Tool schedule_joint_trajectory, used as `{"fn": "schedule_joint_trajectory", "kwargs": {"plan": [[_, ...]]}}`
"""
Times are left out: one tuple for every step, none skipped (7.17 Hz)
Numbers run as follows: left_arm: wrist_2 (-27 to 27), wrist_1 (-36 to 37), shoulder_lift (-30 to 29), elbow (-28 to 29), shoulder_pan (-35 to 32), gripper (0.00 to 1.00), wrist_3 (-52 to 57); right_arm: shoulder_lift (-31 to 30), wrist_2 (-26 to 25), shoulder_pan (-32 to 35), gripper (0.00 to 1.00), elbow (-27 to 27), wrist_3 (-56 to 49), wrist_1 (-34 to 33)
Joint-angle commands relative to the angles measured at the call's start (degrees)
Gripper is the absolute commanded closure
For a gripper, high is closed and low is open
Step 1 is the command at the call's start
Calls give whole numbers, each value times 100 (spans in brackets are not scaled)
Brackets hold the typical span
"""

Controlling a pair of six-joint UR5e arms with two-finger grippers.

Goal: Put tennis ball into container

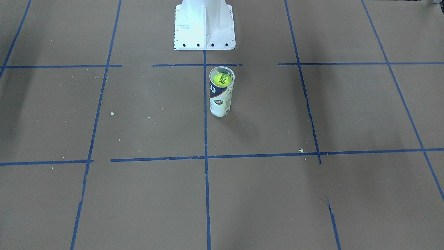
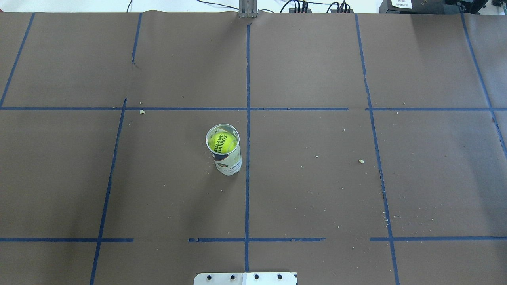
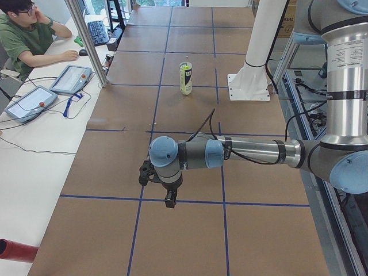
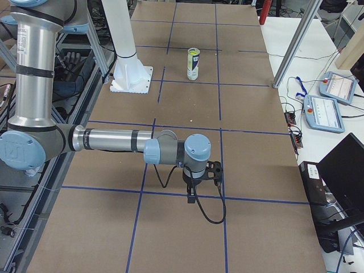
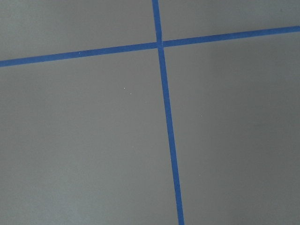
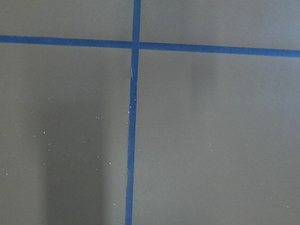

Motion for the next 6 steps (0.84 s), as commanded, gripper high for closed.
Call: {"fn": "schedule_joint_trajectory", "kwargs": {"plan": [[35,-86,-103,-108,-16,0,-37,0,0,0,0,0,0,0],[36,-77,-103,-91,-7,0,-29,0,0,0,0,0,0,0],[53,-77,-103,-56,-7,0,-3,0,0,0,0,0,0,0],[45,-51,-94,-117,-7,0,6,0,0,0,0,0,0,0],[45,-51,-94,-109,-7,0,6,0,0,0,0,0,0,0],[45,-51,-94,-126,-7,0,6,0,0,0,0,0,0,0]]}}
